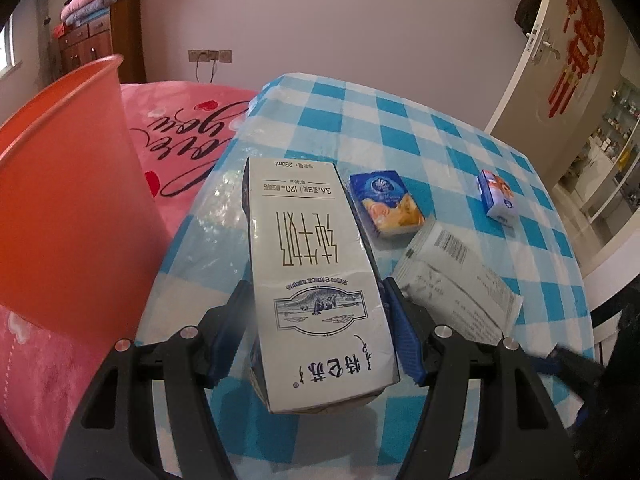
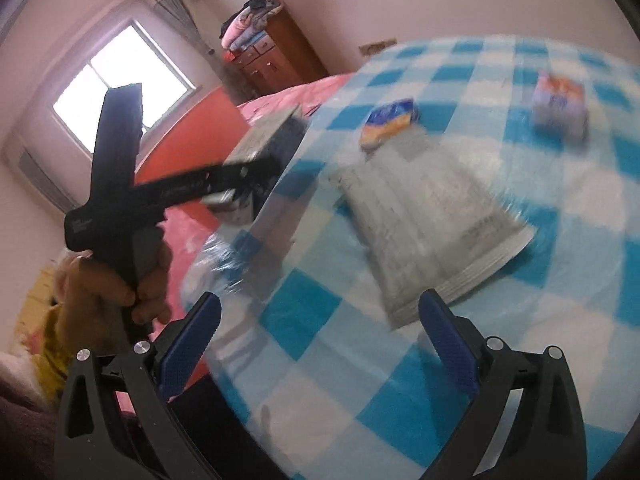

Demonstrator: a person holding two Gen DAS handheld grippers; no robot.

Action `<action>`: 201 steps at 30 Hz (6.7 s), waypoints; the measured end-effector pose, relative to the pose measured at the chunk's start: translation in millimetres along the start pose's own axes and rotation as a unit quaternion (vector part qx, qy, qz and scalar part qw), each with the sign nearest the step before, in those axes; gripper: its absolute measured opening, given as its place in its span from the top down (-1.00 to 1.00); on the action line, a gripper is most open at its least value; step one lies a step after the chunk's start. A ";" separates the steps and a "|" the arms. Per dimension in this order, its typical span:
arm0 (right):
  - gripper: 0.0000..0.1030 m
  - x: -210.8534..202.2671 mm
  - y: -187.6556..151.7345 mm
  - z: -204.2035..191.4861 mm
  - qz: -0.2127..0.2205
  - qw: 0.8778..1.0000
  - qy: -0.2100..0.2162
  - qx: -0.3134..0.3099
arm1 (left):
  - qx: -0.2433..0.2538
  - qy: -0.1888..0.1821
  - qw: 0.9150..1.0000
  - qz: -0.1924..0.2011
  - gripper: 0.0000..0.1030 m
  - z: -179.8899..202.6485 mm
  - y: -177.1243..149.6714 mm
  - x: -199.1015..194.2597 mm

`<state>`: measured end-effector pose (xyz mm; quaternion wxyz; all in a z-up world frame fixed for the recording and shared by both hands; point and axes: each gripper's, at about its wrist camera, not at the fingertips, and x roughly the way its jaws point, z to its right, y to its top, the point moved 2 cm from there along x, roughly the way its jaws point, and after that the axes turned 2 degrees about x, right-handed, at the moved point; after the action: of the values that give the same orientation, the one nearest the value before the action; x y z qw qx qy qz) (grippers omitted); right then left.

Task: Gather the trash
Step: 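Grasp the grey wipes pack with the right tool while the left tool holds the carton, then carry the milk carton and grey wipes pack over the orange bucket, then open both tools over the bucket to drop the carton and wipes pack, then move both tools back over the table to the two tissue packs, then grasp the blue Vinda tissue pack with the left tool while the right tool grasps the purple tissue pack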

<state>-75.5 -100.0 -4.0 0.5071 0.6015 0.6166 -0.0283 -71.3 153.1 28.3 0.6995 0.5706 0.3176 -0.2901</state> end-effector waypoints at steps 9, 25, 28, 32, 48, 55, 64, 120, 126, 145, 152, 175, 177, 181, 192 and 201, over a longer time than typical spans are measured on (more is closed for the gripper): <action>-0.90 19.9 44.8 15.2 0.013 0.987 -0.145 -0.073 | 0.003 -0.027 1.000 0.005 -0.28 -3.9 -4.6 -3.3; -0.91 79.0 53.0 24.1 -0.040 0.972 -0.197 -0.123 | 0.048 -0.004 0.998 0.032 -0.29 -5.9 3.6 -18.5; -0.90 80.4 51.2 22.8 -0.034 0.970 -0.205 -0.128 | 0.052 -0.003 0.998 0.034 -0.29 -6.2 3.9 -20.6; -0.74 78.9 48.6 19.5 -0.029 0.967 -0.217 -0.133 | 0.058 0.000 0.997 0.043 -0.29 -6.3 4.8 -24.5; -0.50 45.0 47.2 2.8 0.018 0.968 -0.238 -0.078 | 0.065 -0.002 0.995 0.082 -0.29 -11.8 12.7 -49.3; -0.50 20.3 68.1 -20.4 0.046 0.975 -0.211 -0.061 | 0.062 0.000 0.993 0.105 -0.29 -16.9 21.7 -66.6; -0.50 11.0 103.9 -58.5 0.064 0.985 -0.154 -0.053 | 0.058 0.033 0.986 0.153 -0.29 -35.5 43.3 -100.9; -0.77 83.2 187.2 -180.1 0.126 0.990 -0.023 -0.064 | -0.080 0.135 0.972 0.173 -0.78 -173.8 38.7 -121.4; -0.78 61.9 162.9 -154.5 0.151 0.986 -0.051 -0.058 | -0.067 0.117 0.972 0.191 -0.78 -155.1 41.5 -123.3; -0.90 8.4 118.6 -110.0 0.197 0.973 -0.118 -0.032 | -0.009 0.047 0.980 0.195 -0.78 -84.9 32.1 -122.6; -0.90 -7.8 105.0 -93.7 0.203 0.971 -0.130 -0.013 | 0.016 0.030 0.982 0.185 -0.78 -57.8 25.3 -116.6; -0.90 -57.9 41.7 5.7 0.187 0.957 -0.199 0.102 | 0.071 -0.035 0.990 0.116 -0.78 23.0 5.3 -58.0; -0.90 -59.1 38.5 19.1 0.180 0.956 -0.202 0.116 | 0.069 -0.038 0.992 0.103 -0.78 28.1 5.2 -48.1; -0.90 -58.6 36.0 43.7 0.161 0.956 -0.202 0.140 | 0.055 -0.045 0.995 0.074 -0.78 38.4 9.3 -22.6; -0.90 -63.6 49.0 111.1 0.162 0.948 -0.197 0.192 | 0.020 -0.049 0.998 0.017 -0.78 57.9 33.7 48.5; -0.90 -48.2 85.1 136.3 0.157 0.950 -0.195 0.185 | -0.007 -0.033 0.999 -0.016 -0.78 56.2 49.6 88.8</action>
<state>59.2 -198.9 10.7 0.4952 0.7566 0.3875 -0.1794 29.1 103.0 -1.9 0.7086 0.5513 0.3054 -0.3174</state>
